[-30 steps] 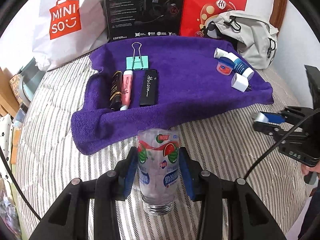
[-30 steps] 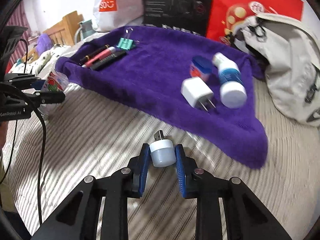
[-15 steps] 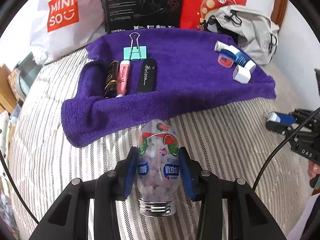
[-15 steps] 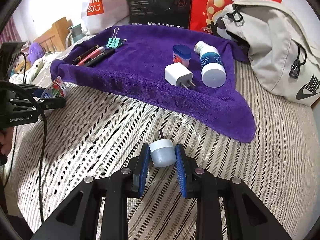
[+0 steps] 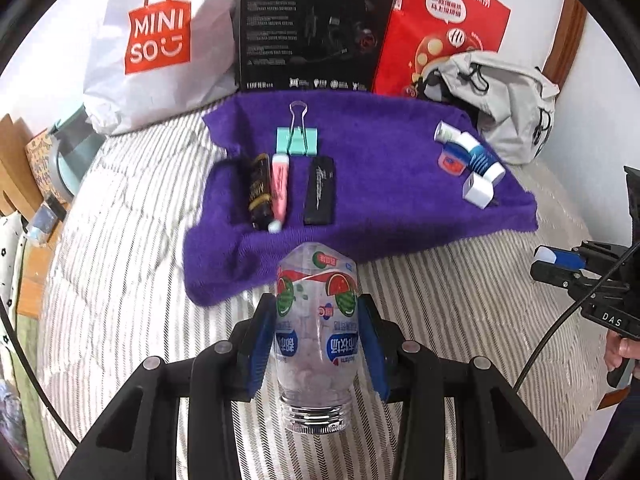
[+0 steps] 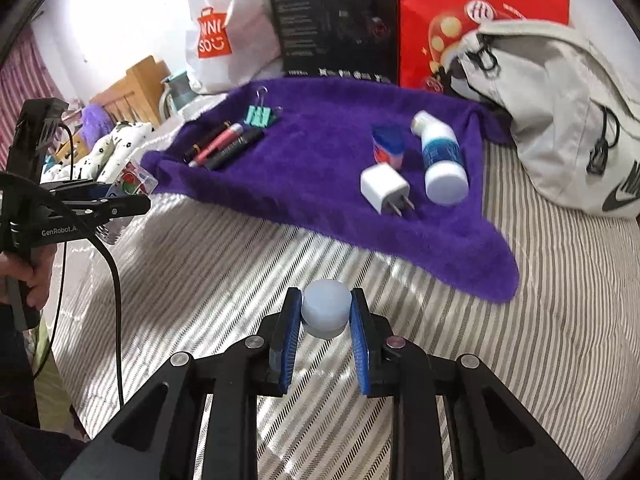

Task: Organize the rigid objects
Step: 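Lay the candy bottle on the towel with left gripper while right places the cap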

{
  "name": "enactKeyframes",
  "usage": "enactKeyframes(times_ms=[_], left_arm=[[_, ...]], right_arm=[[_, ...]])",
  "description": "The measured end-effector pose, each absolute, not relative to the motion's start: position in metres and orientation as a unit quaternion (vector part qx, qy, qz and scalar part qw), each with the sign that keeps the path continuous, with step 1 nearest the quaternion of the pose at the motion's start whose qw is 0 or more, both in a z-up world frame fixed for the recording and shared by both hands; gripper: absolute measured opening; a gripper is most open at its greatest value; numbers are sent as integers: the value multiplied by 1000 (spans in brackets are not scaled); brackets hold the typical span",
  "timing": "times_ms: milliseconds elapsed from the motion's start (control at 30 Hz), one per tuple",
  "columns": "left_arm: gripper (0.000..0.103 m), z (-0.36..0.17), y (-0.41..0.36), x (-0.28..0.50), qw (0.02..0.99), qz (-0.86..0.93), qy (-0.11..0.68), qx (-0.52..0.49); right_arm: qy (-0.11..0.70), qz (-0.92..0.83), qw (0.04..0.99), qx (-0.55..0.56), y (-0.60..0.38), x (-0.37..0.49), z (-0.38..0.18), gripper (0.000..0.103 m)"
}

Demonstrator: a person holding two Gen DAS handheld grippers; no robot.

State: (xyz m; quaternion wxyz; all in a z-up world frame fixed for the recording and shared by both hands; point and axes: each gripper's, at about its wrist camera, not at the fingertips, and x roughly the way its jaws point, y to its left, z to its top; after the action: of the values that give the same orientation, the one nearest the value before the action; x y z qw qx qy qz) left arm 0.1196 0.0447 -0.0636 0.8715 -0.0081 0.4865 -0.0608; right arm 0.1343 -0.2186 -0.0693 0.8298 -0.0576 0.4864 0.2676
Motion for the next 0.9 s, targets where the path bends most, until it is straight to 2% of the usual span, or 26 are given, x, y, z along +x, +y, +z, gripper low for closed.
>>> enactKeyframes(times_ms=[433, 900], left_arm=[[39, -42, 52, 138, 878, -60, 475, -15], [39, -48, 61, 169, 873, -64, 482, -17]], right_arm=[[470, 278, 837, -44, -220, 161, -46, 24], [453, 268, 850, -28, -197, 265, -43, 24]])
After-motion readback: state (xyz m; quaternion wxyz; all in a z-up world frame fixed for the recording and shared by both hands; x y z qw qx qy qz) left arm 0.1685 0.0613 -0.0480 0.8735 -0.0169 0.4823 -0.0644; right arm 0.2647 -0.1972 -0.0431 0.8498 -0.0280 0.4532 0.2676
